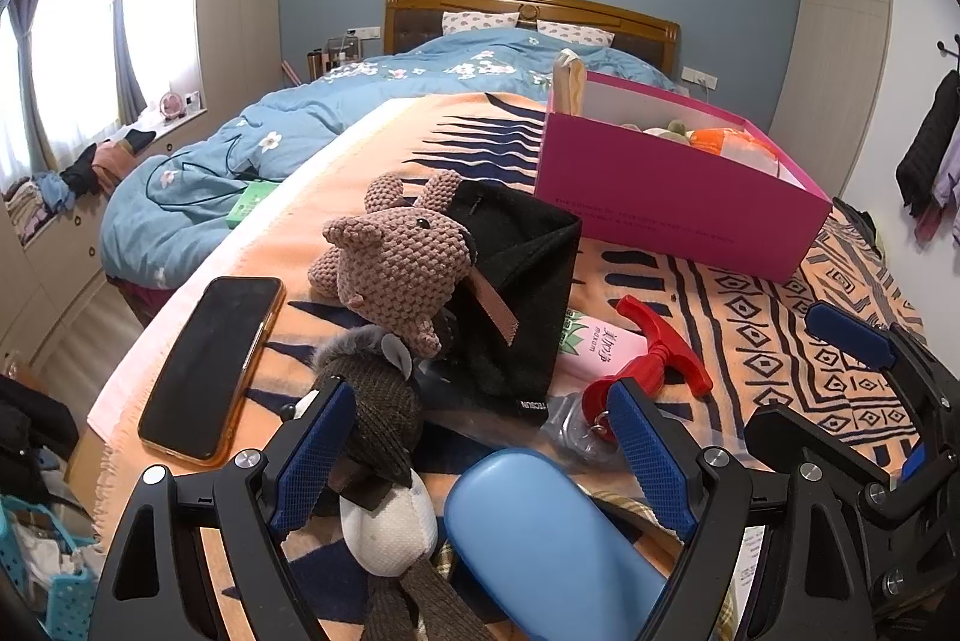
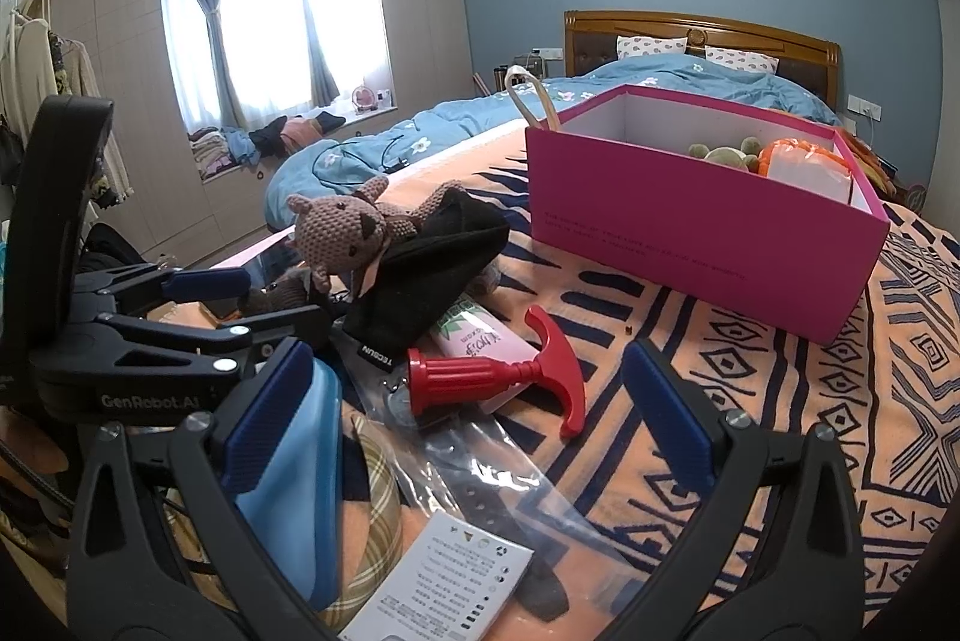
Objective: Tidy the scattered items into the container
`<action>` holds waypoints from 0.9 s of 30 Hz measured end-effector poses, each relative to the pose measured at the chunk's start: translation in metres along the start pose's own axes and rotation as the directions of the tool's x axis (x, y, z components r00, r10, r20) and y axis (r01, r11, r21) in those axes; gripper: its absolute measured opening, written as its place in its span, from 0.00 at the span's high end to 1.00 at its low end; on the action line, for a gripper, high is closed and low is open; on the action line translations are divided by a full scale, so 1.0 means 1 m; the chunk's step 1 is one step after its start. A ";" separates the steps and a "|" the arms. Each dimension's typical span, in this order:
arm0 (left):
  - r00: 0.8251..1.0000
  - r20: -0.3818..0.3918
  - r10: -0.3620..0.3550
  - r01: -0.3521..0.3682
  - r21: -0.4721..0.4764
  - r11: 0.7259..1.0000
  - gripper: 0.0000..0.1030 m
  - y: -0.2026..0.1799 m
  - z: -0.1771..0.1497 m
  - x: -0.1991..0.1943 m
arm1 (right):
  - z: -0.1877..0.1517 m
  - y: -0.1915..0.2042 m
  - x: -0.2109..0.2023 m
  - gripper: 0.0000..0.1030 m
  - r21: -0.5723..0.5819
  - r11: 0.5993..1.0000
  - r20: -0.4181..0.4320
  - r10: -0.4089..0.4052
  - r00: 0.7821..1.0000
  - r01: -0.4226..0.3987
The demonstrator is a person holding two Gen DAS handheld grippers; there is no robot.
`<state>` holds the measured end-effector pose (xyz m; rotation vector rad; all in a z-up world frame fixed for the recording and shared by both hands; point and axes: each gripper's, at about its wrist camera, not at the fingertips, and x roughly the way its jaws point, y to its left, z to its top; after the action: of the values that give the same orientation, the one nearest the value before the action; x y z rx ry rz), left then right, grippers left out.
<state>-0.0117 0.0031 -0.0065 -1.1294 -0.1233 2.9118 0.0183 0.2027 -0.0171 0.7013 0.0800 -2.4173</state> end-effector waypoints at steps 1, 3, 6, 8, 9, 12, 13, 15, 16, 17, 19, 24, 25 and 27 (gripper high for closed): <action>1.000 0.000 0.001 -0.001 0.000 1.000 0.14 0.000 0.000 0.000 | 0.000 0.000 0.000 0.00 0.000 1.000 0.000 0.000 1.000 0.000; 1.000 -0.001 0.002 -0.002 0.001 1.000 0.14 0.001 0.000 0.001 | 0.000 0.000 0.001 0.00 0.000 1.000 0.000 0.001 1.000 -0.001; 1.000 -0.001 0.001 -0.001 0.000 1.000 0.14 0.001 0.000 0.001 | 0.000 0.000 0.002 0.00 0.001 1.000 -0.001 0.002 1.000 -0.002; 1.000 0.001 0.003 -0.003 -0.003 1.000 0.14 0.002 0.000 0.001 | 0.001 0.000 0.003 0.00 0.001 1.000 -0.003 0.002 1.000 -0.002; 1.000 0.002 0.004 -0.004 -0.004 1.000 0.14 0.002 0.000 0.001 | 0.001 0.000 0.003 0.00 0.001 1.000 -0.003 0.003 1.000 -0.003; 1.000 0.001 0.005 -0.005 -0.003 1.000 0.14 0.003 0.001 0.002 | 0.001 0.001 0.004 0.00 -0.001 1.000 -0.004 0.002 1.000 -0.002; 1.000 0.001 0.005 -0.005 -0.002 1.000 0.14 0.003 0.001 0.002 | 0.001 0.001 0.005 0.00 0.001 1.000 -0.005 0.003 1.000 -0.003; 1.000 0.002 0.005 -0.005 -0.002 1.000 0.14 0.004 0.002 0.002 | 0.001 0.001 0.005 0.00 0.000 1.000 -0.007 0.004 1.000 -0.004; 1.000 0.003 0.005 -0.005 -0.001 1.000 0.14 0.004 0.002 0.002 | 0.000 0.001 0.006 0.00 -0.001 1.000 -0.008 0.004 1.000 -0.004; 1.000 0.002 0.006 -0.006 -0.002 1.000 0.14 0.004 0.002 0.003 | 0.000 0.001 0.006 0.00 -0.001 1.000 -0.009 0.004 1.000 -0.004; 1.000 0.001 0.006 -0.006 -0.003 1.000 0.14 0.006 0.002 0.003 | 0.001 0.001 0.007 0.00 -0.002 1.000 -0.011 0.003 1.000 -0.003; 1.000 0.000 0.009 -0.009 -0.003 1.000 0.14 0.010 0.003 0.007 | 0.002 -0.001 0.012 0.00 -0.003 1.000 -0.020 0.004 1.000 -0.004; 1.000 0.000 0.010 -0.010 -0.002 1.000 0.14 0.011 0.004 0.008 | 0.002 -0.001 0.012 0.00 -0.004 1.000 -0.022 0.005 1.000 -0.005; 1.000 0.000 0.012 -0.012 0.000 1.000 0.14 0.013 0.004 0.010 | 0.004 -0.002 0.015 0.00 -0.004 1.000 -0.029 0.012 1.000 -0.012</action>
<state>-0.0216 -0.0096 -0.0108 -1.1348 -0.1174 2.9223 0.0051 0.1952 -0.0217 0.7331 0.0920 -2.3952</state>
